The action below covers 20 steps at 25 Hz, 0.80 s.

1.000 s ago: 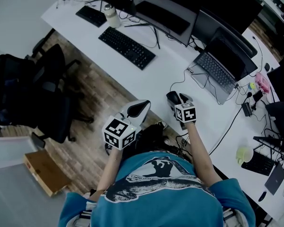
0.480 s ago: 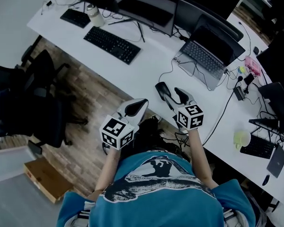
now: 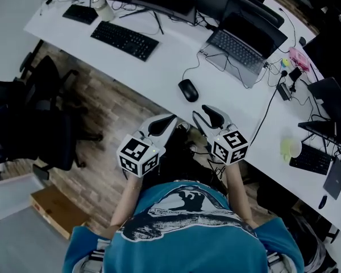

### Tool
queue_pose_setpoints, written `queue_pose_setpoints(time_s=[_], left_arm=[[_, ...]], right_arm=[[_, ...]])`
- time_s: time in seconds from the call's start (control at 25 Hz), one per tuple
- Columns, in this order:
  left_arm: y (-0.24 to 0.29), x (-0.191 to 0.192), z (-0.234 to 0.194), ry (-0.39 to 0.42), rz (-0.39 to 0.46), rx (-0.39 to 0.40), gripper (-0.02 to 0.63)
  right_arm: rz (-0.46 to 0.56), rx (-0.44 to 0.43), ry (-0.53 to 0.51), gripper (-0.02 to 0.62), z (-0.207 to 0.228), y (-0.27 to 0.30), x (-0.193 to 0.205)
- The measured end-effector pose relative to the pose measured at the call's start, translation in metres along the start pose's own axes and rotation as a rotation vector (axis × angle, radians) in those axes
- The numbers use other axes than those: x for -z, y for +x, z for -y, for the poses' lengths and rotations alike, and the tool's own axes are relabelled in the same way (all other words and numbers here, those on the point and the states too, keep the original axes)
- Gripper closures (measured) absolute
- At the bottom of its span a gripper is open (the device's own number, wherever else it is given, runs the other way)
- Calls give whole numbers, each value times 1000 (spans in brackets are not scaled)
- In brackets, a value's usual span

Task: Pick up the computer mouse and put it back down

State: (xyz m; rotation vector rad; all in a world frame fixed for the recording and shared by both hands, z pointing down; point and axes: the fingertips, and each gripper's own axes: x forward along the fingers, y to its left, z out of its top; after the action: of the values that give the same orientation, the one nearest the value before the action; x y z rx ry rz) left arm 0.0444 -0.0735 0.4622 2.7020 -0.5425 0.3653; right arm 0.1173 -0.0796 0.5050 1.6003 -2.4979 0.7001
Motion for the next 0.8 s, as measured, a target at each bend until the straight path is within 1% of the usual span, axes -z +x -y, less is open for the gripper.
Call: queue_pose_setpoints(time_s=[0.24,0.56,0.72,0.8], left_arm=[[-9,12,12,0,-28,-7,592],[-4,4,16,24,-22,-3,592],[-13,3,15,32,-20,1,592],[-22,2,12,35,-15,-3,592]], right_arm=[[28,-22,18,489,-17,-12,7],[41,-47,22,560,-26,-22,6],[39,-46,17,590,-33,-21,8],[42,-47,12,592,-39,-18,7]])
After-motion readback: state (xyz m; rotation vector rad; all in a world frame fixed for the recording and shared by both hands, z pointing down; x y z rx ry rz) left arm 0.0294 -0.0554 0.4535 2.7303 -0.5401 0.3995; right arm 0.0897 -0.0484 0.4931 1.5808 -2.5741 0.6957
